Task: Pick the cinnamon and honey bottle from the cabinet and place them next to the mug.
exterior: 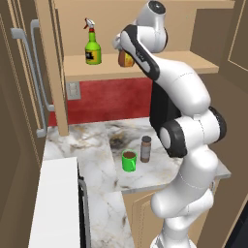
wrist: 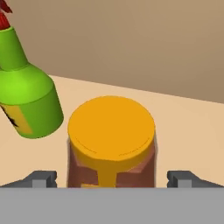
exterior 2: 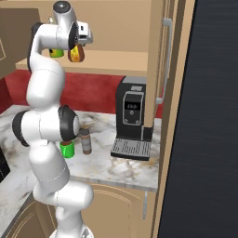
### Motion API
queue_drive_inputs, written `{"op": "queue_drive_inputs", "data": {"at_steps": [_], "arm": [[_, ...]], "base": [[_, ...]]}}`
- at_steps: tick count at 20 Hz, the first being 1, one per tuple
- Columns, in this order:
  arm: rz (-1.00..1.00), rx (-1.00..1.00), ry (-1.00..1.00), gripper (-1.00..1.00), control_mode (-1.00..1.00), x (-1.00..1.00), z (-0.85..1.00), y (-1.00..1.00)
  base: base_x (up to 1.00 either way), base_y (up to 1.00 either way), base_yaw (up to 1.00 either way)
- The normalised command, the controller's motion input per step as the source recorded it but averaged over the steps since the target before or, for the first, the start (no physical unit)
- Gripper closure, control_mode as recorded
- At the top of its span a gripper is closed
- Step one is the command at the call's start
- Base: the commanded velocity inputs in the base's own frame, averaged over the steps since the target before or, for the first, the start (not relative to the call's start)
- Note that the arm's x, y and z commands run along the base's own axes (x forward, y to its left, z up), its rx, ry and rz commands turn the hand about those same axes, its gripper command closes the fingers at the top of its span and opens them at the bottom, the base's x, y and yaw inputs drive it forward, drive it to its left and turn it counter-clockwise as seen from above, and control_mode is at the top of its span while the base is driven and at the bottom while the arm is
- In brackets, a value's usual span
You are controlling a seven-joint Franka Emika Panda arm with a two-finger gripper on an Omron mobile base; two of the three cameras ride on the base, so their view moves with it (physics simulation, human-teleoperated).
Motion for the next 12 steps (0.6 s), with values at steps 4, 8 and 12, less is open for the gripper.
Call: {"op": "queue_drive_inputs", "data": {"at_steps": [4, 8, 12], "arm": [[0.0, 0.0, 0.0, -1.0, -1.0, 0.11, 0.0, 0.0], [0.0, 0.0, 0.0, -1.0, -1.0, 0.1, 0.0, 0.0], [0.0, 0.0, 0.0, -1.0, -1.0, 0.07, 0.0, 0.0]], "base": [[0.0, 0.0, 0.0], [0.0, 0.0, 0.0], [0.0, 0.0, 0.0]]}}
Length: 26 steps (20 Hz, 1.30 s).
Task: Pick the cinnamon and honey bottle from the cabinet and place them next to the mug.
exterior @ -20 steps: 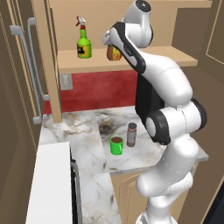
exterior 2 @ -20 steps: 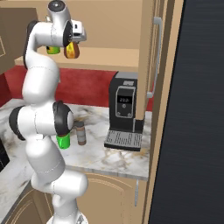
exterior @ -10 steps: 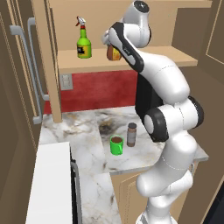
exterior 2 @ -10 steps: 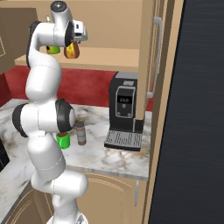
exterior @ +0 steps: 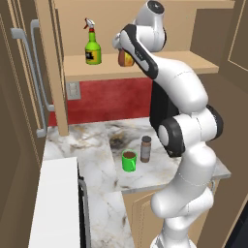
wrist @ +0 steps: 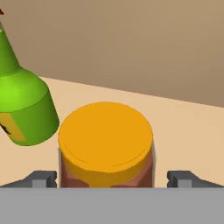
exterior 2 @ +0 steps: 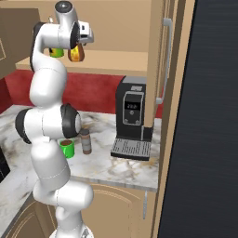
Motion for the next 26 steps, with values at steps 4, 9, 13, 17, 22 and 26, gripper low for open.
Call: {"op": "queue_drive_inputs", "data": {"at_steps": [4, 9, 13, 17, 22, 26], "arm": [[0.0, 0.0, 0.0, -1.0, -1.0, 0.0, 0.0, 0.0], [0.0, 0.0, 0.0, 1.0, -1.0, 0.0, 0.0, 0.0], [0.0, 0.0, 0.0, 1.0, -1.0, 0.0, 0.0, 0.0], [0.0, 0.0, 0.0, 1.0, -1.0, -0.02, 0.0, 0.0], [0.0, 0.0, -0.01, 1.0, -1.0, -0.47, 0.0, 0.0], [0.0, 0.0, -0.01, 1.0, -1.0, -0.88, -0.01, 0.0]], "base": [[0.0, 0.0, 0.0], [0.0, 0.0, 0.0], [0.0, 0.0, 0.0], [0.0, 0.0, 0.0], [0.0, 0.0, 0.0], [0.0, 0.0, 0.0]]}}
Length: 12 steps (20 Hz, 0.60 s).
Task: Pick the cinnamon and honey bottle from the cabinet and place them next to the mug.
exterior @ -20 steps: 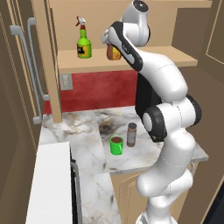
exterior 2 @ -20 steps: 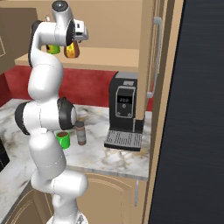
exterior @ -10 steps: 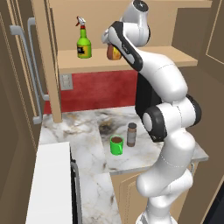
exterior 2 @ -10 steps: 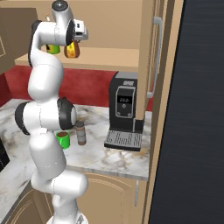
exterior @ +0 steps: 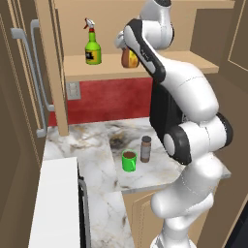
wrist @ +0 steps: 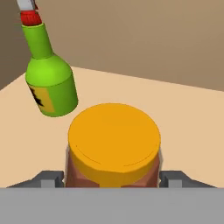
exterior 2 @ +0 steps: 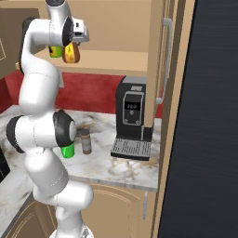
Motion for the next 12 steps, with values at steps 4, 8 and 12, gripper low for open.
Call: {"op": "queue_drive_inputs", "data": {"at_steps": [4, 8, 12], "arm": [[0.0, 0.0, -0.01, 1.0, -1.0, -0.91, -0.14, 0.0], [0.03, 0.0, 0.0, 1.0, -1.0, -0.83, -0.35, 0.0], [0.04, 0.0, 0.0, 1.0, -1.0, -0.74, -0.43, -0.02]], "base": [[0.0, 0.0, 0.0], [0.0, 0.0, 0.0], [0.0, 0.0, 0.0]]}}
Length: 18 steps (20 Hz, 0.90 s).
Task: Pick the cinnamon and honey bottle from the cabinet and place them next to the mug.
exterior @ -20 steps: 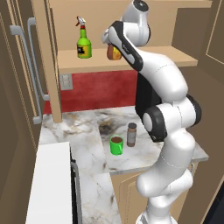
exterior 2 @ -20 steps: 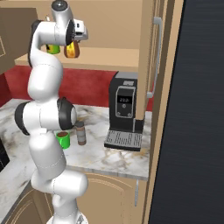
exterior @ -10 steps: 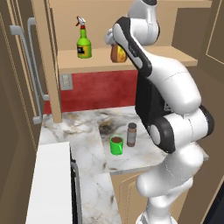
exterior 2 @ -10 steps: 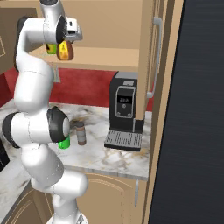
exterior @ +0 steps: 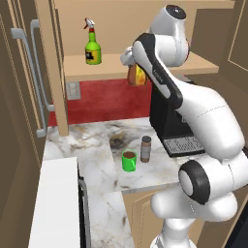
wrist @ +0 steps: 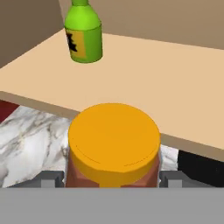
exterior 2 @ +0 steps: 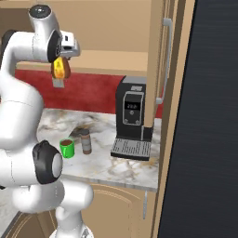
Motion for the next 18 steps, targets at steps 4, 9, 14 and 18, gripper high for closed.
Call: {"op": "queue_drive_inputs", "data": {"at_steps": [4, 9, 14, 18], "arm": [[0.07, 0.0, -0.01, 1.0, -1.0, -0.74, -0.47, -0.14], [0.16, 0.0, -0.01, 1.0, -1.0, -0.65, -0.58, -0.36], [0.31, 0.0, -0.02, 1.0, -1.0, -0.45, -0.49, -0.45], [0.36, 0.0, -0.03, 1.0, -1.0, -0.3, -0.39, -0.34]], "base": [[0.0, 0.0, 0.0], [0.0, 0.0, 0.0], [0.0, 0.0, 0.0], [0.0, 0.0, 0.0]]}}
